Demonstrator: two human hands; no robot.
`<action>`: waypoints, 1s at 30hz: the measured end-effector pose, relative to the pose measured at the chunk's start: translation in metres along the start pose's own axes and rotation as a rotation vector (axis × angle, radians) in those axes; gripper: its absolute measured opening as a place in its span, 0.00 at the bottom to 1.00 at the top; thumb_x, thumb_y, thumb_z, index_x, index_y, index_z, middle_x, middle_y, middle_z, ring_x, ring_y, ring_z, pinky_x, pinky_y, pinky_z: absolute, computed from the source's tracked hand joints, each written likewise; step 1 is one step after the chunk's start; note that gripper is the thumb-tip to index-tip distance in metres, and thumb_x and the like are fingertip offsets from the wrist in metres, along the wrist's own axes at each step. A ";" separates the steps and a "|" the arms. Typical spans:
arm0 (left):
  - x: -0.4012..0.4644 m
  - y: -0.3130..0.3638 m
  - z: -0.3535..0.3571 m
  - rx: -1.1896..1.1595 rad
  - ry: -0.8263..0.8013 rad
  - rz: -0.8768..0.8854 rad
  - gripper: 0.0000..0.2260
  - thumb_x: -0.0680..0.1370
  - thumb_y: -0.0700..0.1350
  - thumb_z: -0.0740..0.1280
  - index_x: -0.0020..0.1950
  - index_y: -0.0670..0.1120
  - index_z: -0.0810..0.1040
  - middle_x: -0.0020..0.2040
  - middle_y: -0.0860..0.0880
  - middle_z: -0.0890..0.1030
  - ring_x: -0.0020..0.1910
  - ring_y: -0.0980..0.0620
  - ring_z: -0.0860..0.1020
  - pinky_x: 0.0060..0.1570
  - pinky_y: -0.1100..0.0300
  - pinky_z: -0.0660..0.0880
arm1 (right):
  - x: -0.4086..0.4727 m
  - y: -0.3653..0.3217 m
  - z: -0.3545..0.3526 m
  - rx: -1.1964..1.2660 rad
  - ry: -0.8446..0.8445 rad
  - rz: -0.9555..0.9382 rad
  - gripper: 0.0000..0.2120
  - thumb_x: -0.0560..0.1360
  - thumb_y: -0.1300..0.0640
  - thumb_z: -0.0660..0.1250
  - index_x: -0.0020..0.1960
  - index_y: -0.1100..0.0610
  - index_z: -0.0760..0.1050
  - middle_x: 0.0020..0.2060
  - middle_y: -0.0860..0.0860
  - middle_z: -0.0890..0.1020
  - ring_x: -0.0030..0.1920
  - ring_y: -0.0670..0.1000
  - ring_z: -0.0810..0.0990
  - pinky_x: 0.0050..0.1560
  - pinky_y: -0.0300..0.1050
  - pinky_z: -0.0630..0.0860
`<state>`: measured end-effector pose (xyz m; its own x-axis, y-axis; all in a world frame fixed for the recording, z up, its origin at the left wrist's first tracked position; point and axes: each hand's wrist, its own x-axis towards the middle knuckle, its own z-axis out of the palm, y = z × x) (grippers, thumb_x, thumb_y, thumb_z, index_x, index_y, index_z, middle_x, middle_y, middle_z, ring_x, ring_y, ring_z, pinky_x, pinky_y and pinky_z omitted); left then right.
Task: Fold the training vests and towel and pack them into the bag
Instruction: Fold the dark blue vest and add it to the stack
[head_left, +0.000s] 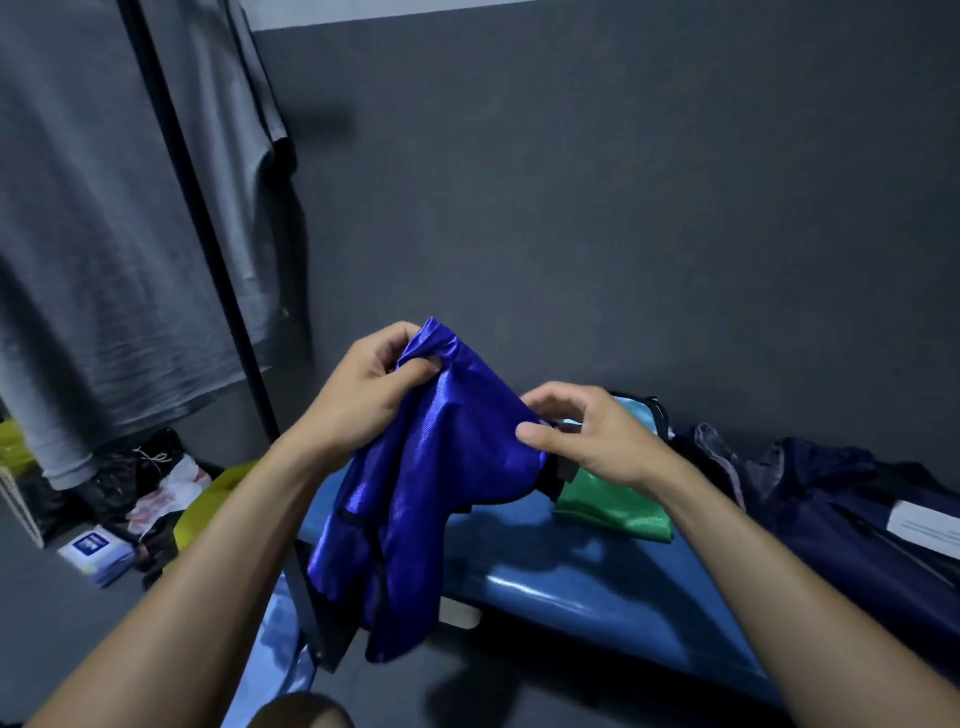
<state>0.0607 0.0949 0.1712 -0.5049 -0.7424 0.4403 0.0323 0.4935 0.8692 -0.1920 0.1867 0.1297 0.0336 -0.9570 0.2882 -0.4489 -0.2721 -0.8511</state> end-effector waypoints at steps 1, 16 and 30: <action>-0.001 -0.002 -0.001 -0.021 0.015 -0.012 0.03 0.80 0.39 0.67 0.50 0.43 0.80 0.45 0.47 0.83 0.45 0.51 0.80 0.52 0.51 0.75 | 0.004 0.000 0.005 -0.016 0.024 -0.001 0.09 0.76 0.50 0.76 0.51 0.55 0.83 0.46 0.55 0.86 0.47 0.50 0.81 0.53 0.53 0.77; -0.019 -0.026 -0.017 0.029 0.231 0.037 0.07 0.81 0.49 0.69 0.47 0.48 0.75 0.38 0.52 0.81 0.38 0.56 0.77 0.41 0.58 0.76 | 0.043 -0.092 -0.031 -0.595 0.017 -0.259 0.06 0.81 0.54 0.69 0.44 0.52 0.79 0.33 0.40 0.78 0.35 0.40 0.74 0.38 0.34 0.69; -0.019 -0.025 -0.055 -0.371 0.136 0.028 0.29 0.67 0.68 0.76 0.59 0.53 0.75 0.60 0.50 0.82 0.57 0.49 0.82 0.57 0.54 0.79 | 0.027 -0.093 -0.049 -0.536 -0.014 -0.179 0.06 0.82 0.59 0.67 0.47 0.53 0.80 0.34 0.41 0.79 0.34 0.41 0.74 0.37 0.33 0.69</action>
<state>0.1167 0.0713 0.1535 -0.3816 -0.7965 0.4690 0.3668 0.3353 0.8678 -0.1931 0.1915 0.2382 0.1606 -0.9029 0.3986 -0.8259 -0.3441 -0.4466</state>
